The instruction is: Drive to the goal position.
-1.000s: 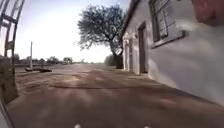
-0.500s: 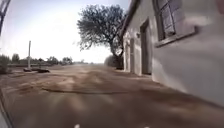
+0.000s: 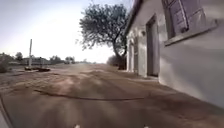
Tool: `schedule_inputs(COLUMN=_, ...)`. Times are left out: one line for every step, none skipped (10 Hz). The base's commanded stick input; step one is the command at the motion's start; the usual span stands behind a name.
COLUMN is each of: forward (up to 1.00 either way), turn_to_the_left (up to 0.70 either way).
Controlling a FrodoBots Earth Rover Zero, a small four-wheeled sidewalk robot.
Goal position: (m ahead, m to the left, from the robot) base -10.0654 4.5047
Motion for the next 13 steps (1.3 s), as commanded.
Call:
schedule_inputs(forward=0.7, turn_to_the_left=0.03)
schedule_inputs(forward=0.7, turn_to_the_left=0.0)
schedule_inputs(forward=0.7, turn_to_the_left=0.0)
schedule_inputs(forward=0.7, turn_to_the_left=0.0)
schedule_inputs(forward=0.7, turn_to_the_left=0.0)
schedule_inputs(forward=0.7, turn_to_the_left=0.0)
schedule_inputs(forward=0.7, turn_to_the_left=0.0)
schedule_inputs(forward=0.7, turn_to_the_left=0.0)
schedule_inputs(forward=0.7, turn_to_the_left=0.0)
schedule_inputs(forward=0.7, turn_to_the_left=0.0)
schedule_inputs(forward=0.7, turn_to_the_left=0.0)
schedule_inputs(forward=0.7, turn_to_the_left=0.0)
schedule_inputs(forward=0.7, turn_to_the_left=0.0)
